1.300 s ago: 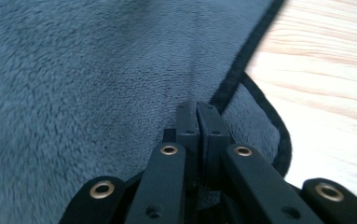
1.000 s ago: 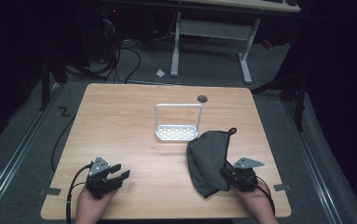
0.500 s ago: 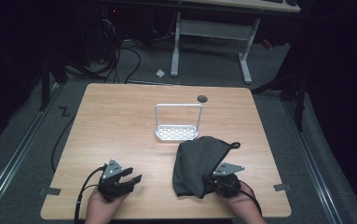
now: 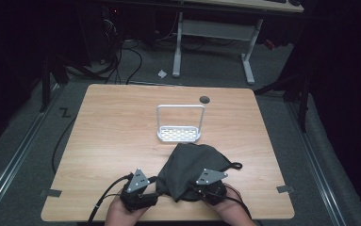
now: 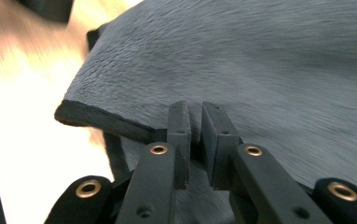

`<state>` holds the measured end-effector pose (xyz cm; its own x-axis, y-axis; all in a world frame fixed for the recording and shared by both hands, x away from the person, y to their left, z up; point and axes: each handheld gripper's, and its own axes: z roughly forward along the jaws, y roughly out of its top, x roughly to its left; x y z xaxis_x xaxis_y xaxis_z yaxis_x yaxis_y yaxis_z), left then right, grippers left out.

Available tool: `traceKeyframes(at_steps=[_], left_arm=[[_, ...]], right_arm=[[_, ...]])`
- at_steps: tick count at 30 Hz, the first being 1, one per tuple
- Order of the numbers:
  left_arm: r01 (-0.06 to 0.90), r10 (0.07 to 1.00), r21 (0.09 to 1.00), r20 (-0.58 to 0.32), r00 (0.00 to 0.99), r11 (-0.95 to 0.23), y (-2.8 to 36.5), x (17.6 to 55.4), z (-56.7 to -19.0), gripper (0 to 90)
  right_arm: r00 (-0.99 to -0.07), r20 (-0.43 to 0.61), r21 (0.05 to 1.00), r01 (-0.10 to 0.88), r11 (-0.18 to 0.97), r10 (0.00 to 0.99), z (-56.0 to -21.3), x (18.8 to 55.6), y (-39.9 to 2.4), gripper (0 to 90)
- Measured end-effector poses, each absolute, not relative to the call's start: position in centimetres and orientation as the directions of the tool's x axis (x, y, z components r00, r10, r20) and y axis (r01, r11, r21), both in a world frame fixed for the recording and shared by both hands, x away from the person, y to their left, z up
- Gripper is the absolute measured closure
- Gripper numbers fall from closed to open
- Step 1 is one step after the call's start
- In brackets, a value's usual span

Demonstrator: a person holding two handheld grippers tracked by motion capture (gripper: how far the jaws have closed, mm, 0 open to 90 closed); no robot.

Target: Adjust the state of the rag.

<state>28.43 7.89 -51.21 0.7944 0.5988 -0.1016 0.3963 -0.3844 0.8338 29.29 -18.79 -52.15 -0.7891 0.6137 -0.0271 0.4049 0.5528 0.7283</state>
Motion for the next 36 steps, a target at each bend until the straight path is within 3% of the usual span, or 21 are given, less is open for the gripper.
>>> traceKeyframes(at_steps=[7, 15, 18, 23, 24, 31, 36], left_arm=[[0.348, 0.561, 0.853, -0.081, 0.824, -0.388, 5.4, 27.5, -50.7, 43.2], [0.345, 0.559, 0.800, -0.014, 0.829, -0.492, 2.8, 27.6, -52.7, 38.9], [0.349, 0.570, 0.787, 0.005, 0.822, -0.509, 2.9, 27.6, -53.1, 49.8], [0.361, 0.597, 0.790, 0.008, 0.802, -0.495, 3.6, 27.9, -53.0, 77.9], [0.364, 0.605, 0.792, 0.008, 0.796, -0.490, 3.8, 28.0, -52.8, 80.2], [0.419, 0.697, 0.834, -0.060, 0.715, -0.358, 7.8, 29.6, -51.4, 83.1], [0.449, 0.751, 0.847, -0.094, 0.654, -0.285, 10.8, 30.6, -50.9, 82.8]], right_arm=[[-0.697, 0.047, 0.760, 0.490, 0.427, 0.716, -51.4, 28.4, -23.0, 74.4], [-0.704, 0.044, 0.752, 0.491, 0.441, 0.709, -51.7, 28.4, -22.5, 67.3], [-0.720, 0.031, 0.739, 0.484, 0.469, 0.694, -52.0, 28.3, -21.9, 66.0], [-0.740, 0.011, 0.700, 0.486, 0.523, 0.673, -52.9, 28.4, -21.1, 66.9], [-0.744, -0.009, 0.701, 0.472, 0.535, 0.668, -52.9, 28.3, -21.1, 67.3], [-0.742, -0.024, 0.691, 0.471, 0.548, 0.670, -52.8, 28.4, -21.2, 83.8], [-0.745, -0.034, 0.687, 0.466, 0.557, 0.666, -52.7, 28.5, -21.2, 85.5]])
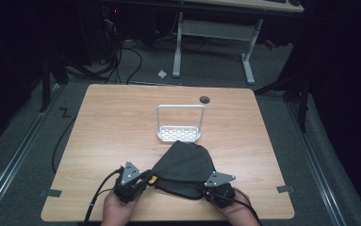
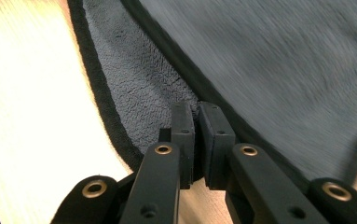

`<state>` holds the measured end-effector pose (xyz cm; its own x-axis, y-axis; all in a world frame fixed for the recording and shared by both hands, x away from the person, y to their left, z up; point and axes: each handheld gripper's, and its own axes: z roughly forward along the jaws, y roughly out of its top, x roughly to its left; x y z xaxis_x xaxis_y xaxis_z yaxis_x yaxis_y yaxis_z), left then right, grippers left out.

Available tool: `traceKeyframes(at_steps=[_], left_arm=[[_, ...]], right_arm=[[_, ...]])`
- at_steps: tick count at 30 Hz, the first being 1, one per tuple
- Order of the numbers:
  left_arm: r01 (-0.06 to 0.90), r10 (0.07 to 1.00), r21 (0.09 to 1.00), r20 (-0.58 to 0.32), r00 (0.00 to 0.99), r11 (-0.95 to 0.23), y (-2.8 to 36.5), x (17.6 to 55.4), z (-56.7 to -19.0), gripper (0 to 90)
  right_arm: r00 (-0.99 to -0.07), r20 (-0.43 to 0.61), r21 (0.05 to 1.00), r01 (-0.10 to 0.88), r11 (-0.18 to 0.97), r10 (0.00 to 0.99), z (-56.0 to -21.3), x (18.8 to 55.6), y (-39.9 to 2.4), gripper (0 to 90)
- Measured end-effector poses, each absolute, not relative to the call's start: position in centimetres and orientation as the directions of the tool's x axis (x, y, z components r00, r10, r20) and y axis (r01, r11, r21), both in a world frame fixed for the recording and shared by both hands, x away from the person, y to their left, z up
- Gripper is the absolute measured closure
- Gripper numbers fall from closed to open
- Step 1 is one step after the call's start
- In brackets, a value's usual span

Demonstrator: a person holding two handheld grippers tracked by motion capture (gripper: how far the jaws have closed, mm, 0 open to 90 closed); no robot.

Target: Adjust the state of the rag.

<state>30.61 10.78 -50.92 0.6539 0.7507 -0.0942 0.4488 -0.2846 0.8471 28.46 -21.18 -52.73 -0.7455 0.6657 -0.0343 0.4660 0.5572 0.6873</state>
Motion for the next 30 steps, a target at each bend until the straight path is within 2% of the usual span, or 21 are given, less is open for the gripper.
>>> traceKeyframes(at_steps=[10, 23, 30], left_arm=[[0.498, 0.807, 0.839, -0.130, 0.576, -0.220, 14.8, 31.8, -51.1, 82.0], [0.524, 0.787, 0.823, -0.166, 0.594, -0.221, 14.8, 32.1, -51.6, 81.1], [0.547, 0.783, 0.796, -0.159, 0.601, -0.258, 14.3, 32.1, -52.4, 79.4]], right_arm=[[-0.723, -0.062, 0.682, 0.472, 0.558, 0.688, -52.6, 28.9, -22.4, 85.8], [-0.614, -0.133, 0.669, 0.524, 0.527, 0.778, -52.4, 30.4, -26.6, 87.1], [-0.586, -0.113, 0.671, 0.550, 0.497, 0.802, -52.4, 30.8, -27.5, 87.2]])
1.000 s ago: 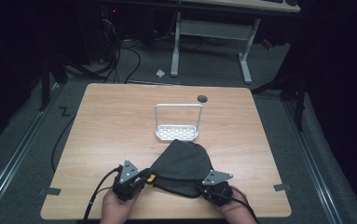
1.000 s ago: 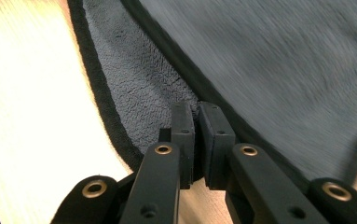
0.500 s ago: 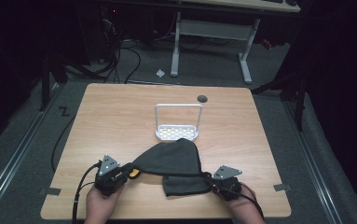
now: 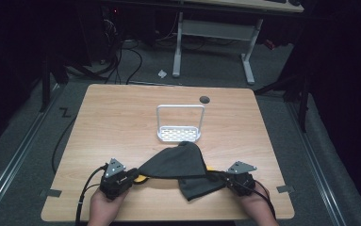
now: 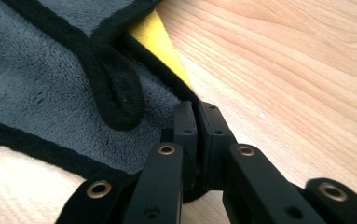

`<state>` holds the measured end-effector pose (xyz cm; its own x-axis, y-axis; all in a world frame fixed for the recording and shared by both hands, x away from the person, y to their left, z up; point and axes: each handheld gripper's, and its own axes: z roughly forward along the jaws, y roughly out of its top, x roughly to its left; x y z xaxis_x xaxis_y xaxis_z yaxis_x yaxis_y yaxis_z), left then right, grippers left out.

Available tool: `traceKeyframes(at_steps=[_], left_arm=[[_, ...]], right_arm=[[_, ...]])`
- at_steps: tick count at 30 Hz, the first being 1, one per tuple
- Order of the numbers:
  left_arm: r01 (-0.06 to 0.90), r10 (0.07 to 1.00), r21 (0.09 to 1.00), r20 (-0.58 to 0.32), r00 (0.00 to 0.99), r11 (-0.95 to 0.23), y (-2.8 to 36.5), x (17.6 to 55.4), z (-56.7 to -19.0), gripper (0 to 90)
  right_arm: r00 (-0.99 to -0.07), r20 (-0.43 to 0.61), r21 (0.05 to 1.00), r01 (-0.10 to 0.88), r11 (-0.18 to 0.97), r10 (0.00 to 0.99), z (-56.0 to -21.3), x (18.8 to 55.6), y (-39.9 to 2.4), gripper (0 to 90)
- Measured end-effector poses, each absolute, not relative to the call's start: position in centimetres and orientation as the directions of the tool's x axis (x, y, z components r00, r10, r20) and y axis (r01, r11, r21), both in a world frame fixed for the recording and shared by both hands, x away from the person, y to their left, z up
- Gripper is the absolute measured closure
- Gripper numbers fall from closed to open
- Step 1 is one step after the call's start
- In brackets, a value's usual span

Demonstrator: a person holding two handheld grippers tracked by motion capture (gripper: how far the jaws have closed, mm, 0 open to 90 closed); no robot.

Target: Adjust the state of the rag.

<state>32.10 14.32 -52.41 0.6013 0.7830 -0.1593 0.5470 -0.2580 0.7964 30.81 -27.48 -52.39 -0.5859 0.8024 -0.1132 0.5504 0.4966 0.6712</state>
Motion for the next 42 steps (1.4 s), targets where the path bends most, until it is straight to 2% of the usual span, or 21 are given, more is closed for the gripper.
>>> traceKeyframes(at_steps=[3, 5, 8, 11, 15, 19, 21, 23, 24, 27, 29, 30, 34, 36, 37, 38, 40, 42], left_arm=[[0.563, 0.793, 0.789, -0.172, 0.584, -0.243, 14.7, 32.2, -52.7, 75.3], [0.562, 0.785, 0.794, -0.187, 0.590, -0.233, 14.7, 32.2, -52.5, 68.2], [0.526, 0.768, 0.812, -0.163, 0.619, -0.252, 14.0, 31.7, -51.8, 58.5], [0.453, 0.730, 0.837, -0.098, 0.677, -0.308, 12.1, 30.7, -50.8, 52.1], [0.366, 0.658, 0.855, -0.038, 0.752, -0.369, 8.6, 29.9, -50.2, 48.0], [0.282, 0.612, 0.813, 0.112, 0.783, -0.510, 4.7, 30.5, -50.8, 40.9], [0.270, 0.600, 0.789, 0.151, 0.785, -0.552, 3.7, 30.8, -51.1, 39.2], [0.262, 0.602, 0.747, 0.224, 0.766, -0.611, 2.9, 31.1, -51.5, 44.6], [0.275, 0.600, 0.734, 0.219, 0.769, -0.621, 2.8, 31.5, -51.7, 48.8], [0.317, 0.624, 0.743, 0.169, 0.763, -0.589, 3.4, 32.1, -51.6, 74.7], [0.322, 0.640, 0.763, 0.152, 0.753, -0.560, 4.1, 32.1, -51.1, 87.1], [0.329, 0.649, 0.780, 0.126, 0.750, -0.533, 4.6, 32.0, -50.7, 89.9], [0.330, 0.689, 0.819, 0.106, 0.717, -0.470, 6.4, 31.7, -49.5, 90.0], [0.345, 0.676, 0.811, 0.082, 0.732, -0.472, 6.7, 31.6, -49.6, 89.9], [0.350, 0.658, 0.801, 0.073, 0.750, -0.487, 6.5, 31.7, -50.0, 83.1], [0.347, 0.644, 0.788, 0.080, 0.761, -0.508, 6.1, 31.7, -50.4, 72.5], [0.330, 0.635, 0.757, 0.142, 0.760, -0.564, 5.1, 31.9, -51.4, 50.8], [0.336, 0.633, 0.723, 0.178, 0.753, -0.603, 4.2, 32.4, -52.4, 41.6]], right_arm=[[-0.593, -0.085, 0.687, 0.548, 0.478, 0.801, -52.2, 30.7, -27.5, 87.1], [-0.596, -0.086, 0.701, 0.533, 0.473, 0.798, -52.0, 30.5, -27.4, 86.9], [-0.606, -0.078, 0.717, 0.517, 0.466, 0.792, -51.7, 30.2, -27.1, 86.9], [-0.618, -0.076, 0.724, 0.505, 0.469, 0.783, -51.6, 30.0, -26.6, 86.5], [-0.629, -0.079, 0.712, 0.508, 0.486, 0.774, -51.8, 30.1, -26.1, 86.3], [-0.633, -0.073, 0.702, 0.516, 0.490, 0.771, -52.0, 30.2, -26.0, 85.9], [-0.636, -0.071, 0.703, 0.515, 0.491, 0.768, -52.1, 30.1, -26.0, 85.9], [-0.638, -0.068, 0.705, 0.513, 0.490, 0.767, -52.1, 30.1, -26.1, 85.9], [-0.640, -0.067, 0.705, 0.513, 0.490, 0.766, -52.1, 30.1, -26.1, 85.9], [-0.643, -0.061, 0.705, 0.514, 0.489, 0.763, -52.1, 30.2, -26.2, 85.9], [-0.644, -0.062, 0.705, 0.512, 0.491, 0.762, -52.1, 30.2, -26.2, 85.9], [-0.644, -0.063, 0.704, 0.513, 0.491, 0.762, -52.1, 30.2, -26.2, 85.9], [-0.641, -0.057, 0.707, 0.516, 0.484, 0.765, -52.1, 30.3, -26.3, 85.9], [-0.641, -0.054, 0.708, 0.516, 0.482, 0.766, -52.1, 30.3, -26.4, 86.0], [-0.641, -0.053, 0.709, 0.516, 0.481, 0.765, -52.1, 30.4, -26.4, 85.9], [-0.641, -0.052, 0.708, 0.517, 0.481, 0.765, -52.1, 30.4, -26.4, 86.0], [-0.642, -0.054, 0.705, 0.518, 0.484, 0.765, -52.1, 30.4, -26.3, 86.0], [-0.641, -0.053, 0.705, 0.519, 0.483, 0.766, -52.1, 30.4, -26.3, 85.9]])
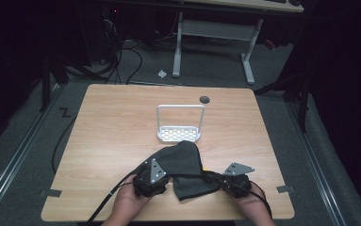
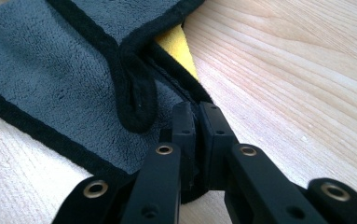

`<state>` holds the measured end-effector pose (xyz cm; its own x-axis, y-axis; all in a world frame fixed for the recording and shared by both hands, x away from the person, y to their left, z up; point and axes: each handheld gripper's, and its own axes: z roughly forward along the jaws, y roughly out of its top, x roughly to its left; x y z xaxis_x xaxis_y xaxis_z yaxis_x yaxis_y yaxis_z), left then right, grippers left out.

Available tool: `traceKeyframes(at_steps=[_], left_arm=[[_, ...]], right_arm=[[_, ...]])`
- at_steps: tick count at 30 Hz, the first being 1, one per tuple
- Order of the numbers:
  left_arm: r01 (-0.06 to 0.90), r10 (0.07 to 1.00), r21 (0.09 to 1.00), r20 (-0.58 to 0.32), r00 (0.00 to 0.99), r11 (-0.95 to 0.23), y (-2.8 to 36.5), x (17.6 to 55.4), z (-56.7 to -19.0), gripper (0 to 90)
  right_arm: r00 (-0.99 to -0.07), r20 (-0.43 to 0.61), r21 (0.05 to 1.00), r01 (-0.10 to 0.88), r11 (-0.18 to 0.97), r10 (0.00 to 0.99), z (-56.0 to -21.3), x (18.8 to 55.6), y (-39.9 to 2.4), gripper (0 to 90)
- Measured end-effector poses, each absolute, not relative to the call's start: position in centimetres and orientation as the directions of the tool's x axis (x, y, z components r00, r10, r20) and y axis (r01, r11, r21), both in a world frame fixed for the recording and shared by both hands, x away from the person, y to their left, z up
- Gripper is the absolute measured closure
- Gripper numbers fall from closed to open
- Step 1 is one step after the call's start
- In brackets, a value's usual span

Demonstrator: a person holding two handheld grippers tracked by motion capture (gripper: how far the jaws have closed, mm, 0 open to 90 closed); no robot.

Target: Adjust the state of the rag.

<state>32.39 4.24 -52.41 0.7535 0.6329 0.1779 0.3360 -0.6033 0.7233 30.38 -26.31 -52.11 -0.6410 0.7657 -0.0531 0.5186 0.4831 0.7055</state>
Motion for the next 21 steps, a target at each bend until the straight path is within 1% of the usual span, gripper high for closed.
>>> traceKeyframes(at_steps=[1, 2, 3, 4, 6, 7, 8, 9, 12, 15, 16, 17, 21], left_arm=[[0.344, 0.632, 0.713, 0.179, 0.754, -0.612, 4.0, 32.6, -52.7, 39.4], [0.341, 0.633, 0.710, 0.187, 0.752, -0.615, 3.9, 32.6, -53.0, 41.4], [0.342, 0.641, 0.717, 0.189, 0.744, -0.608, 4.0, 32.6, -53.0, 46.6], [0.351, 0.651, 0.717, 0.185, 0.736, -0.602, 4.1, 32.7, -53.0, 55.0], [0.372, 0.665, 0.741, 0.132, 0.735, -0.558, 4.7, 33.0, -52.8, 71.5], [0.379, 0.671, 0.749, 0.116, 0.732, -0.543, 5.0, 33.1, -52.7, 78.8], [0.388, 0.678, 0.762, 0.090, 0.730, -0.519, 5.4, 33.1, -52.5, 84.0], [0.396, 0.681, 0.771, 0.067, 0.729, -0.499, 5.8, 33.1, -52.2, 85.5], [0.385, 0.697, 0.805, 0.049, 0.716, -0.452, 6.9, 32.6, -50.9, 87.6], [0.363, 0.710, 0.823, 0.068, 0.701, -0.437, 7.8, 32.1, -49.9, 88.0], [0.368, 0.717, 0.831, 0.052, 0.695, -0.417, 8.3, 32.1, -49.5, 88.1], [0.379, 0.732, 0.850, 0.012, 0.681, -0.367, 9.2, 32.0, -48.9, 88.1], [0.391, 0.764, 0.885, -0.064, 0.642, -0.254, 11.9, 31.7, -47.5, 88.1]], right_arm=[[-0.640, -0.050, 0.707, 0.519, 0.480, 0.767, -52.1, 30.3, -26.3, 85.9], [-0.640, -0.049, 0.707, 0.520, 0.479, 0.767, -52.1, 30.3, -26.3, 85.9], [-0.640, -0.050, 0.707, 0.520, 0.479, 0.767, -52.1, 30.3, -26.4, 86.0], [-0.638, -0.048, 0.706, 0.523, 0.478, 0.768, -52.1, 30.3, -26.3, 85.9], [-0.638, -0.046, 0.704, 0.525, 0.478, 0.769, -52.2, 30.3, -26.4, 85.9], [-0.637, -0.046, 0.702, 0.527, 0.479, 0.769, -52.2, 30.4, -26.4, 86.0], [-0.636, -0.046, 0.701, 0.529, 0.478, 0.770, -52.2, 30.4, -26.4, 86.0], [-0.637, -0.043, 0.702, 0.529, 0.477, 0.770, -52.3, 30.5, -26.4, 86.0], [-0.634, -0.043, 0.704, 0.529, 0.474, 0.772, -52.2, 30.5, -26.5, 86.0], [-0.630, -0.040, 0.702, 0.535, 0.470, 0.776, -52.2, 30.5, -26.6, 86.0], [-0.626, -0.041, 0.701, 0.537, 0.469, 0.779, -52.3, 30.6, -26.6, 86.1], [-0.623, -0.040, 0.702, 0.539, 0.466, 0.781, -52.2, 30.6, -26.7, 86.2], [-0.605, -0.045, 0.707, 0.543, 0.453, 0.795, -52.0, 30.6, -27.2, 86.7]])
